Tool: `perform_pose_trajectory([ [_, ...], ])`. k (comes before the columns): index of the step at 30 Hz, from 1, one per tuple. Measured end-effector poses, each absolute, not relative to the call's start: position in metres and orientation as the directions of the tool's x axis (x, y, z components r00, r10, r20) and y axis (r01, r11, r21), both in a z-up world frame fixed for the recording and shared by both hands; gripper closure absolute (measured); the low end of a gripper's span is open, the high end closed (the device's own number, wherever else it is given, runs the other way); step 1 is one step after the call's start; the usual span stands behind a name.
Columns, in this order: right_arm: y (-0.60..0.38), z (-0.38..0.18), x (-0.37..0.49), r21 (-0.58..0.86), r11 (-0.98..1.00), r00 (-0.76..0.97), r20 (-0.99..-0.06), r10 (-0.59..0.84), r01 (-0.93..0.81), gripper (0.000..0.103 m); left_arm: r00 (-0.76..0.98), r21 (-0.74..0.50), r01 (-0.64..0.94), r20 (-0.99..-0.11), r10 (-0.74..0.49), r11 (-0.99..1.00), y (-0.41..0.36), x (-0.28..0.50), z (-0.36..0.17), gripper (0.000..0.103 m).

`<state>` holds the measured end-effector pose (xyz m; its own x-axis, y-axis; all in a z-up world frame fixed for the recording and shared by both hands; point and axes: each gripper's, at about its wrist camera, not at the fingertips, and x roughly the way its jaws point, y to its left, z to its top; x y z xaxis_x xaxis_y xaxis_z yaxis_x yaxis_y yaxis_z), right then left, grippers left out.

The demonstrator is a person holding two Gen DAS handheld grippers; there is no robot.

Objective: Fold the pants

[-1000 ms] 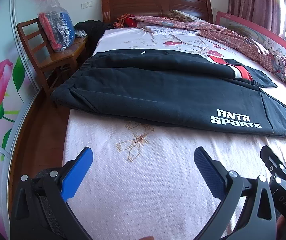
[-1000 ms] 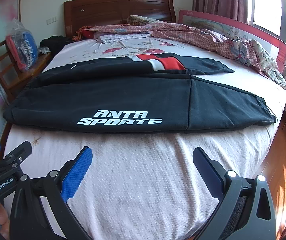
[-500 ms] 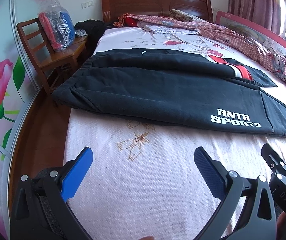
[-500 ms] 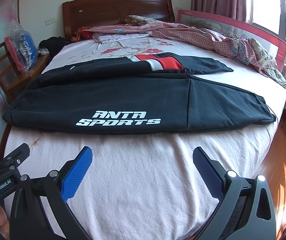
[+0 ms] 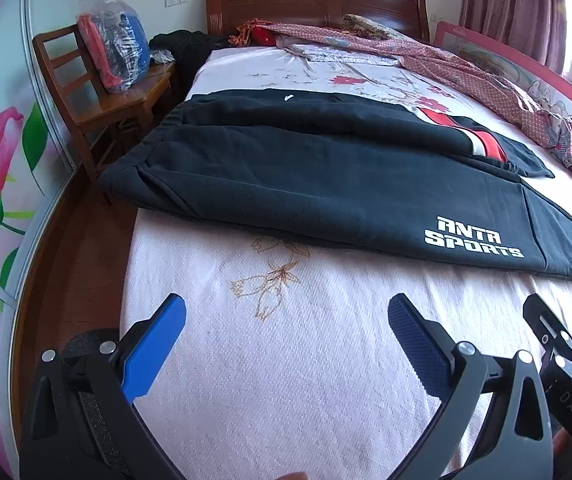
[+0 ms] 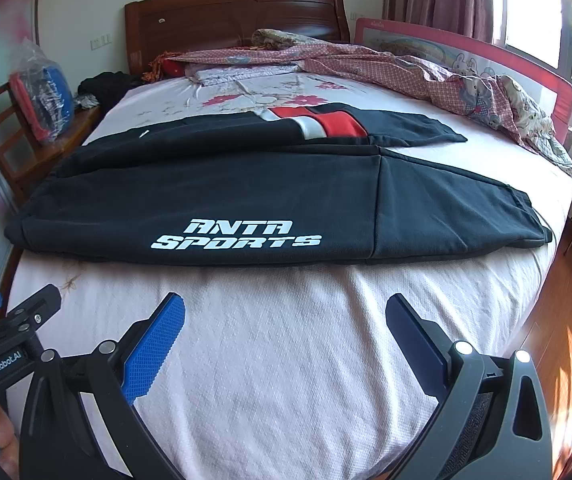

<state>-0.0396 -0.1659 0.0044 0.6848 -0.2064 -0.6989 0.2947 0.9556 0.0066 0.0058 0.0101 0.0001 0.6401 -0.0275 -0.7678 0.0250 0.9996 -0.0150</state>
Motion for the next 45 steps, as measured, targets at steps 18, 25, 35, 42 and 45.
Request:
perform_pose_trajectory([
  [18, -0.163, -0.002, -0.036, 0.001, 0.957, 0.668, -0.716, -0.203, 0.291, 0.003, 0.488, -0.554, -0.101, -0.751, -0.444, 0.827, 0.067, 0.069, -0.019, 0.002],
  [25, -0.163, -0.003, -0.035, -0.002, 0.957, 0.663, -0.721, -0.202, 0.289, 0.003, 0.423, -0.807, -0.402, -0.582, -0.694, 0.431, 0.105, 0.102, -0.074, 0.002],
  [35, -0.160, -0.006, -0.033, -0.007, 0.962, 0.658, -0.728, -0.191, 0.272, 0.003, 0.513, -0.811, -0.542, -0.526, -0.678, 0.219, 0.103, 0.117, -0.095, 0.002],
  [42, -0.160, -0.008, -0.032, -0.002, 0.964, 0.651, -0.737, -0.182, 0.266, 0.003, 0.575, -0.831, -0.521, -0.510, -0.639, 0.194, 0.115, 0.130, -0.085, 0.002],
  [45, -0.164, -0.009, -0.031, 0.024, 0.962, 0.644, -0.747, -0.164, 0.273, 0.003, 0.572, -0.825, -0.511, -0.537, -0.619, 0.244, 0.119, 0.128, -0.080, 0.006],
])
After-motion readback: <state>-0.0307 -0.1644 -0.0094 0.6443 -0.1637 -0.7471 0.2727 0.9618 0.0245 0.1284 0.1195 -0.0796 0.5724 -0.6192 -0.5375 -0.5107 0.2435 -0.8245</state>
